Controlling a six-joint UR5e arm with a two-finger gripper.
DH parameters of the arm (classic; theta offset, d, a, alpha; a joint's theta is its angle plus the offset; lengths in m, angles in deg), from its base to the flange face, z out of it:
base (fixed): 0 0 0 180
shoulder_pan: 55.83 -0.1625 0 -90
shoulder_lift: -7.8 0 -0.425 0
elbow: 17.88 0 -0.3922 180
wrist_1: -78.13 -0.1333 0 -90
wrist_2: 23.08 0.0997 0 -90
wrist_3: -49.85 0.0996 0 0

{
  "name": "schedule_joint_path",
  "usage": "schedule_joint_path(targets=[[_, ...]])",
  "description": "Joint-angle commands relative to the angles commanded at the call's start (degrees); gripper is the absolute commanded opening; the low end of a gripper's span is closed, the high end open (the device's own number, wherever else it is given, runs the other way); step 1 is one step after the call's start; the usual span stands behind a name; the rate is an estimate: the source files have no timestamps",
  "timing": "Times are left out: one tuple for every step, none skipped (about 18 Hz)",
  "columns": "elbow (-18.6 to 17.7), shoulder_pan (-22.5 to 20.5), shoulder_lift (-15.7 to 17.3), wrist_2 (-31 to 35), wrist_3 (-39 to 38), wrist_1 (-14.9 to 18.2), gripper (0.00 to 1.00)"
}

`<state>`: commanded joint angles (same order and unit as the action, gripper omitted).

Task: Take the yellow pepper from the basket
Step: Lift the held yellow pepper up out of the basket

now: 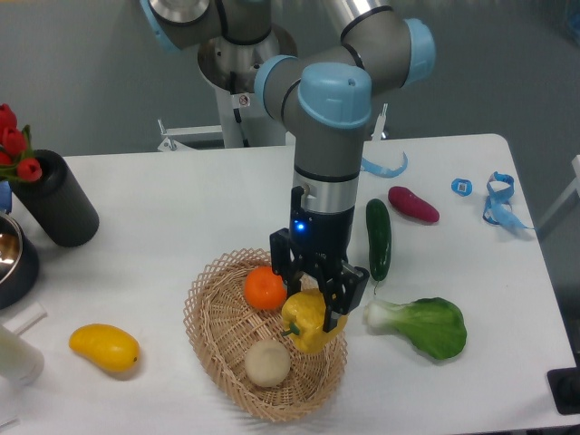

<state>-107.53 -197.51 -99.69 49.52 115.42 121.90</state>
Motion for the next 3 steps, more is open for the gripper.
schedule_joint_path(targets=[[0.1,0.0,0.0,0.0,0.0,-0.1,0.44],[0.1,0.0,0.0,0.0,0.0,-0.1,0.44],[0.0,-0.1,0.0,0.0,-0.3,-0.1,0.44]])
